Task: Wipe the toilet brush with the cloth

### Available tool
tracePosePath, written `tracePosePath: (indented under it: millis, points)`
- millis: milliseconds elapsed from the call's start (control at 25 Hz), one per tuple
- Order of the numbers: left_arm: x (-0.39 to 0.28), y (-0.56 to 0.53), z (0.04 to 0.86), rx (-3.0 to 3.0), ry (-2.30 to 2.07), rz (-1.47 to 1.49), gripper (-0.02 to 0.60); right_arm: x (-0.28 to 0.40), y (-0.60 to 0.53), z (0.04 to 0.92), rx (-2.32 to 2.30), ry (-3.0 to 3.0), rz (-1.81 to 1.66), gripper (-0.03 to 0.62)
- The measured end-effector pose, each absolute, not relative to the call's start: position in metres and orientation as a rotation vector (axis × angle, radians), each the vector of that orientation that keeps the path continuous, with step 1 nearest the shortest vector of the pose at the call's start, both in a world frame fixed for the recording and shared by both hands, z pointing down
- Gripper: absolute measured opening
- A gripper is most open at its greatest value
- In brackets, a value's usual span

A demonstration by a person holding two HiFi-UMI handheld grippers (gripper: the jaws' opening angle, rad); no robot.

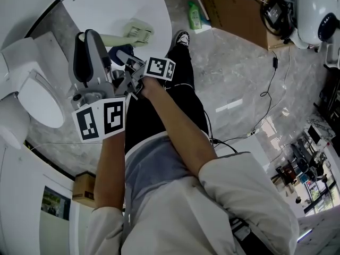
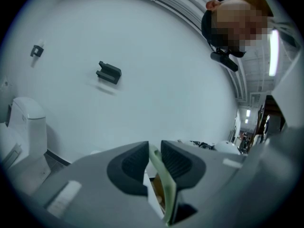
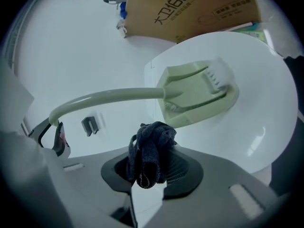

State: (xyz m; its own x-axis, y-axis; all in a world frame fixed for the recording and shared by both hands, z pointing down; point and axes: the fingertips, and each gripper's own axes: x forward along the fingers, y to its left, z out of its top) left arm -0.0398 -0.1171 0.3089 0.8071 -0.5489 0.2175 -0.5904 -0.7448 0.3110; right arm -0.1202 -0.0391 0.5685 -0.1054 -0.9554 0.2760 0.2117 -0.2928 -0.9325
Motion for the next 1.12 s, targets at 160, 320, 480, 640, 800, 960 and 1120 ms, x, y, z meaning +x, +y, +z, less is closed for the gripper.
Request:
tracePosePath:
  millis: [160, 320, 480, 640, 800, 960, 1120]
  points:
    - [-0.039, -0.119, 0.309, 2.629, -0.855, 0.16, 0.0, -0.1, -0.04, 0.565, -1.24, 0.957, -1.54, 0.091]
    - [-0.036, -0.118, 0.308, 2.632, -0.85, 0.16, 0.0, -0.092, -0.028, 0.576, -1.267, 1.011, -1.603, 0.091]
    - [-0.035, -0.119, 0.307, 2.635, -0.847, 0.159, 0.0, -0.097, -0.016, 0.578, -1.267, 1.147, -1.672, 0.091]
    - [-0.032, -0.121, 0.308, 2.637, -0.845, 0.164, 0.0, -0.099, -0.009, 0.581, -1.28, 1.279, -1.707, 0.091]
    - [-0.03, -0.122, 0.308, 2.64, -0.846, 0.172, 0.0, -0.098, -0.006, 0.582, -1.279, 1.374, -1.725, 0.092]
    - [-0.029, -0.122, 0.308, 2.64, -0.856, 0.172, 0.0, -0.097, 0.001, 0.583, -1.26, 1.429, -1.742, 0.092]
    - [-0.028, -0.121, 0.308, 2.641, -0.858, 0.178, 0.0, -0.096, 0.011, 0.586, -1.235, 1.467, -1.745, 0.092]
